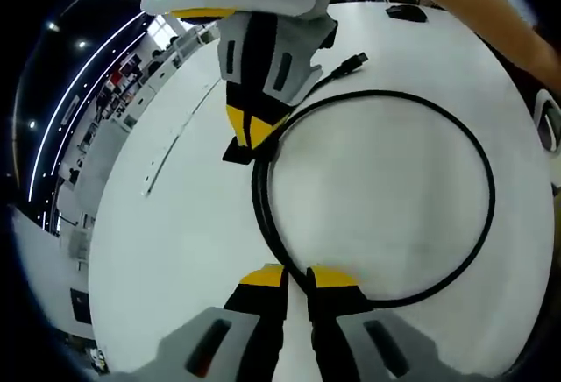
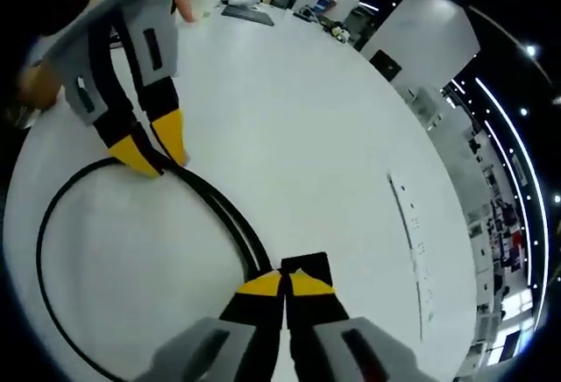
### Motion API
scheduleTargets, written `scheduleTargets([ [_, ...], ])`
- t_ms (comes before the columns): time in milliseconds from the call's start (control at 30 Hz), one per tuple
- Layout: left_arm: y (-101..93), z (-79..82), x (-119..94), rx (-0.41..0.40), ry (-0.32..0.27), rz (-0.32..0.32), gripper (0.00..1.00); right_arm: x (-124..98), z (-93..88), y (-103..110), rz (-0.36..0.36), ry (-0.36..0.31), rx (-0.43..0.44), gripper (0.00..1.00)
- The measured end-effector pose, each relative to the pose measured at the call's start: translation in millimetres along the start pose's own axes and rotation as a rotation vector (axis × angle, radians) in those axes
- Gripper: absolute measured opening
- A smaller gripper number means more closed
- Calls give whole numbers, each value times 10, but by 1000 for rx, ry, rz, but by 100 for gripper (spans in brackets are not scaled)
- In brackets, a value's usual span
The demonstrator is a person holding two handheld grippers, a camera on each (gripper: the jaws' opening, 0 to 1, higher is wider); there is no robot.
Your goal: Find the charging cable on the desk, coil it up and secure with Velcro.
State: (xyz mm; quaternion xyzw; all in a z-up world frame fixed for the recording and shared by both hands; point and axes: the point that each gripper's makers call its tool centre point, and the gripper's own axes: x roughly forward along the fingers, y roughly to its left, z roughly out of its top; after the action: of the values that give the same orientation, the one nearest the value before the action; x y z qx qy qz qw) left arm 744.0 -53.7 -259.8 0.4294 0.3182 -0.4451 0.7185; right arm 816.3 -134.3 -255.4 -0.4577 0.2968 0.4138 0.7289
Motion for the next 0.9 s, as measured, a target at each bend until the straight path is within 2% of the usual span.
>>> scheduleTargets([
  [200,4,4,1,0,-4,-3,10,37,-20,22,0,21,3,3],
  [367,11,8,5,3,-6,-6,10,42,-32,29,7,12,40,3],
  [733,10,9,6,1,-7,-7,10,79,-40,-2,5,9,47,3],
  [900,5,6,9,1,-5,-5,10,151,-55,-120,-55,18,48,3],
])
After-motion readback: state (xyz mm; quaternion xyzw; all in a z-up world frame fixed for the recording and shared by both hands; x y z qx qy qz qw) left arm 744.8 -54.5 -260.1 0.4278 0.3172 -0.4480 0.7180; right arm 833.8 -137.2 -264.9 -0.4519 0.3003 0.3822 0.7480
